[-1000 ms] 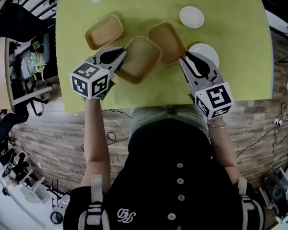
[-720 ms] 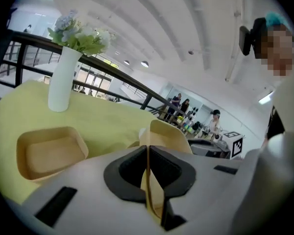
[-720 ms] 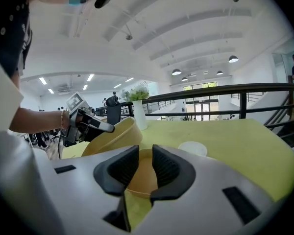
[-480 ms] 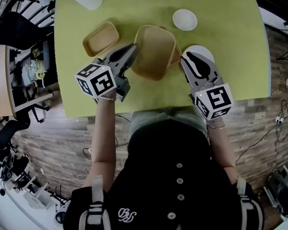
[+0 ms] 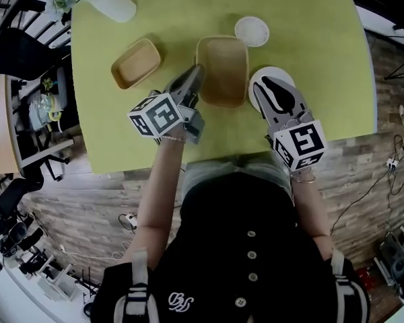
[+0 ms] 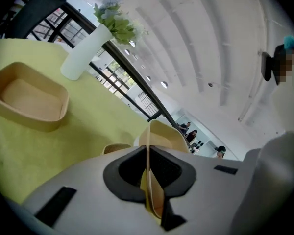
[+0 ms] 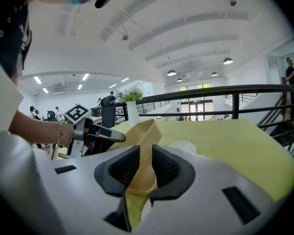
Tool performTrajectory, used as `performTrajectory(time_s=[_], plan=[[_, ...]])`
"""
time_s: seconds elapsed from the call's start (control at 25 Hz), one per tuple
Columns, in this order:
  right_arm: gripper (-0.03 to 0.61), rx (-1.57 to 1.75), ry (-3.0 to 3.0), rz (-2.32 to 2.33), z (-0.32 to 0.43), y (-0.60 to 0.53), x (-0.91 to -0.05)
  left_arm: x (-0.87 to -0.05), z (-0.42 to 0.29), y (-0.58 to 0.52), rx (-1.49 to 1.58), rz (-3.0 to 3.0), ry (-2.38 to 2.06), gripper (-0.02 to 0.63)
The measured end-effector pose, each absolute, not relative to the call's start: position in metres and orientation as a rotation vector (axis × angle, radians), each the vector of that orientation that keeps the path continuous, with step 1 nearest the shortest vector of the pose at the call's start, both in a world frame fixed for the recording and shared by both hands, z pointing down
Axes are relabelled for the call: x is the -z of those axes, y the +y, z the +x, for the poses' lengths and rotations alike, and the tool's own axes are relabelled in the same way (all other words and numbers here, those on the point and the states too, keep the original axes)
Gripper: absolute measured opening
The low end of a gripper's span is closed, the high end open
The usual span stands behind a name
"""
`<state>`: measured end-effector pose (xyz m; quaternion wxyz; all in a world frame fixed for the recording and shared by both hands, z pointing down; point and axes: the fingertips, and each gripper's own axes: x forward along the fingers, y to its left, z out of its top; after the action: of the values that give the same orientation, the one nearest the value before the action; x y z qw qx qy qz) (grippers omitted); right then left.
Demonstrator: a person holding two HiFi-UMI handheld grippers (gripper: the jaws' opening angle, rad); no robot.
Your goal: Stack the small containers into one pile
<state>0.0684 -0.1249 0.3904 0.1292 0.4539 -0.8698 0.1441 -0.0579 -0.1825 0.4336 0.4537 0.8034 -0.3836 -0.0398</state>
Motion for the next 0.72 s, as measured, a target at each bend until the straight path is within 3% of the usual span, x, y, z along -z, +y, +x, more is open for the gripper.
performTrajectory(time_s=[0.72], plan=[[0.067,-0.433,-2.499,1.278,0.071,-0.123,-0.406,-0.462,-0.067,-0.168,0.279,1.655,-1.199,0.032]])
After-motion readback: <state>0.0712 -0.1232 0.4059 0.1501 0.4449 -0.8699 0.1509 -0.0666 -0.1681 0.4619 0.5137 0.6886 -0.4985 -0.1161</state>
